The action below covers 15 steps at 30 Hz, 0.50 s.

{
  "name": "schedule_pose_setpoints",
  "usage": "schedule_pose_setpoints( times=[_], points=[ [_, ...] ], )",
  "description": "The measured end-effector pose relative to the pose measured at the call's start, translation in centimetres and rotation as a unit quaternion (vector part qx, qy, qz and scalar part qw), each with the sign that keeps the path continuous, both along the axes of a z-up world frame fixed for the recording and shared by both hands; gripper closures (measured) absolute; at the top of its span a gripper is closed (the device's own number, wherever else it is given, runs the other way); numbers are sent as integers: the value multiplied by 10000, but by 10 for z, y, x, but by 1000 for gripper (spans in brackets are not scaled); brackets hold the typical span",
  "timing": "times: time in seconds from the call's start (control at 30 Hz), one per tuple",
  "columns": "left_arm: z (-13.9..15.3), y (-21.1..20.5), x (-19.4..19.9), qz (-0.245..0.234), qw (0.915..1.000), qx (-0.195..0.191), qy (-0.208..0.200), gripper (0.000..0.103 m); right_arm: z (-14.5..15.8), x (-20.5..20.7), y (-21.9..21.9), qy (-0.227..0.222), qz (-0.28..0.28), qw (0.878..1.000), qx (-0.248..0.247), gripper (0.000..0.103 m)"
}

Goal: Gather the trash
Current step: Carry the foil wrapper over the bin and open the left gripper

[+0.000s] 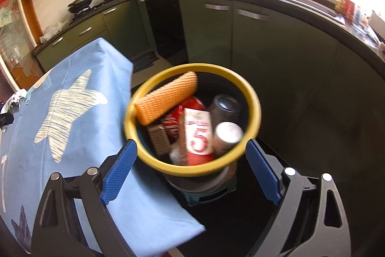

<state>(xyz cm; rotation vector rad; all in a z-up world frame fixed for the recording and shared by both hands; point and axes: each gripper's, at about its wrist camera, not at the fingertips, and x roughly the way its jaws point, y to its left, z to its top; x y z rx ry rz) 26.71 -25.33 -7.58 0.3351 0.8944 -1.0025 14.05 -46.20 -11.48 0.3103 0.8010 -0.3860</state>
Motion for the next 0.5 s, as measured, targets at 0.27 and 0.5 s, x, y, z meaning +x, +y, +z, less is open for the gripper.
schedule_pose_setpoints(
  times=[0.27,0.5],
  points=[
    [-12,-145,1,-467,9978,91,460,52,-8,-39,-42,-150,-462,9987,118,16],
    [-51,-247,4,-490,9965,410,532,52,-12,-53,-61,-273,-630,9973,266,16]
  ],
)
